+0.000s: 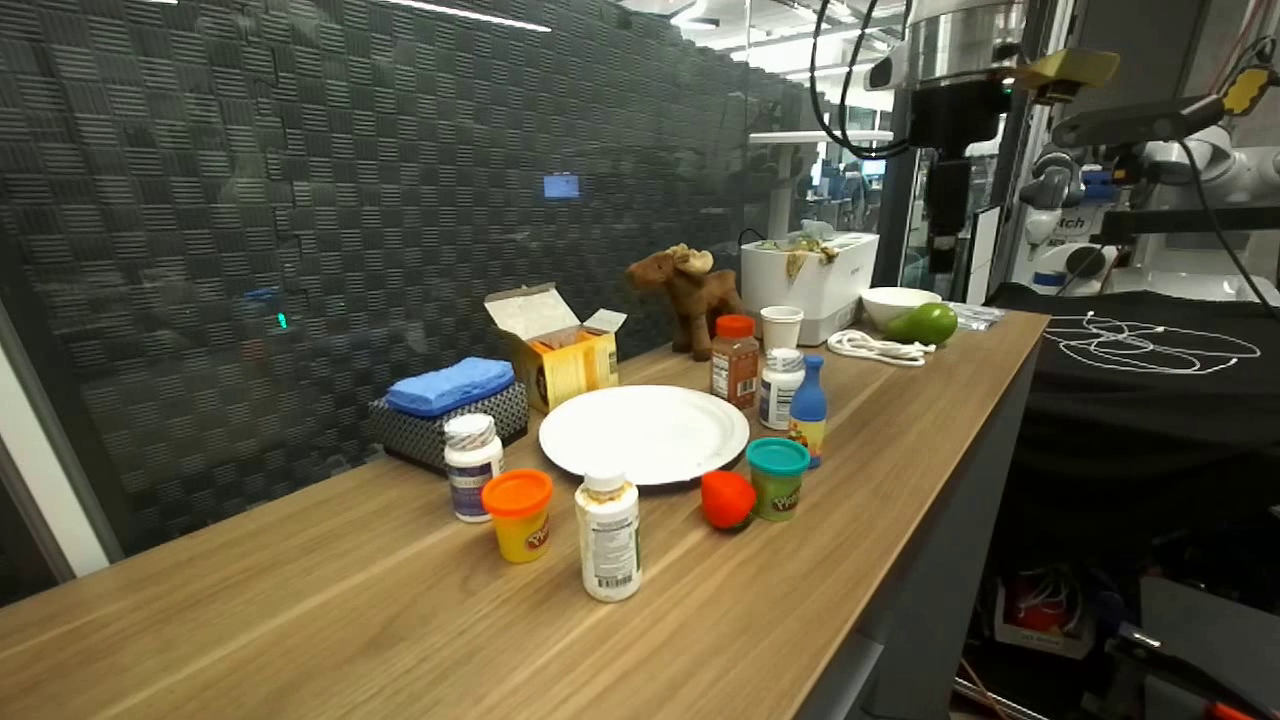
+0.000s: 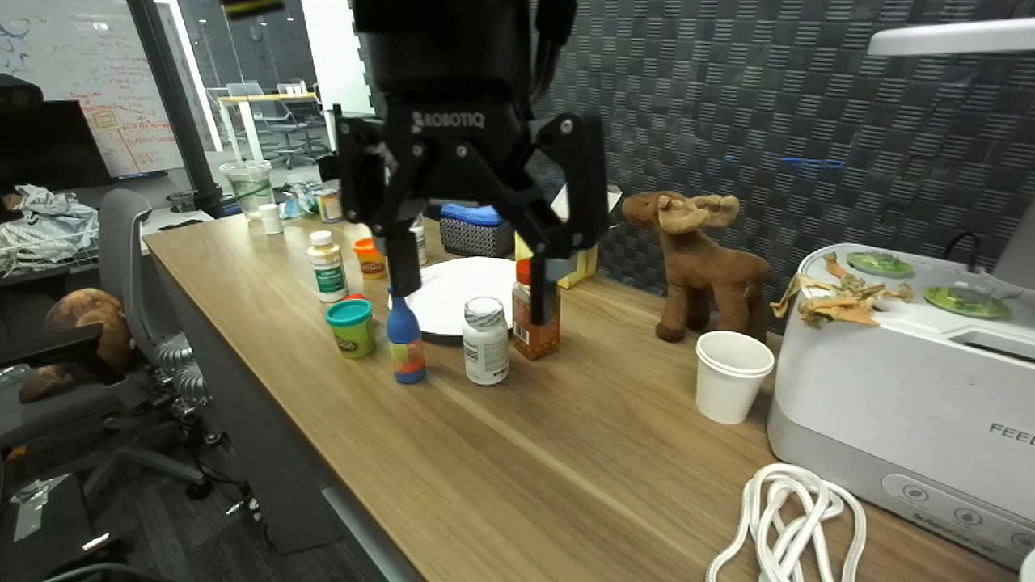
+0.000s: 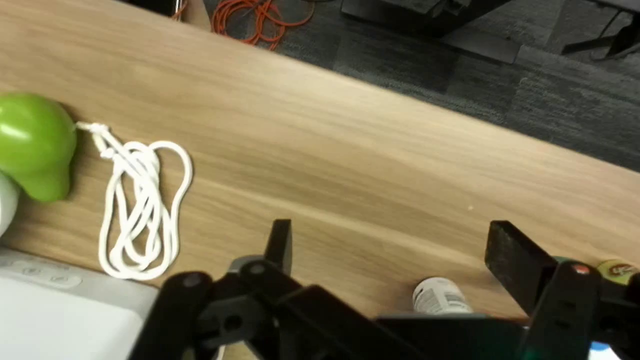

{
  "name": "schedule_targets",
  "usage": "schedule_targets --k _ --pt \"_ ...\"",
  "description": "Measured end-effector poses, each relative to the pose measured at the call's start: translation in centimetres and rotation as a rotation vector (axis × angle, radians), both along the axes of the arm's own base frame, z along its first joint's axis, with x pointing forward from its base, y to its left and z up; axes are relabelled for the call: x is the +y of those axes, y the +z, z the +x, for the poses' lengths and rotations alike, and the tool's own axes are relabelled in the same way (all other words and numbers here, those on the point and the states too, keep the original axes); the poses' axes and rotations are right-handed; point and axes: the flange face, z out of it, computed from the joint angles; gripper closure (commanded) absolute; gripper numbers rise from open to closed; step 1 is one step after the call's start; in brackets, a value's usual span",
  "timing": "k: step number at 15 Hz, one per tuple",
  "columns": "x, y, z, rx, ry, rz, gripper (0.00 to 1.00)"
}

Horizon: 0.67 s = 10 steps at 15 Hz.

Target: Put the containers and strawberry on the white plate

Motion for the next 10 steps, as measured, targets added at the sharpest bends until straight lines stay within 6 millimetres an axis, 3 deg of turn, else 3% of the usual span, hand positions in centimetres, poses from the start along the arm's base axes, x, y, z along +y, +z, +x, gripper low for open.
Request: schedule_targets --k 6,10 --pt "1.0 -1.8 9.1 -0.111 0.041 -0.035 0.00" --pt "3.4 -3.1 13.2 -0.134 0.058 0.032 0.00"
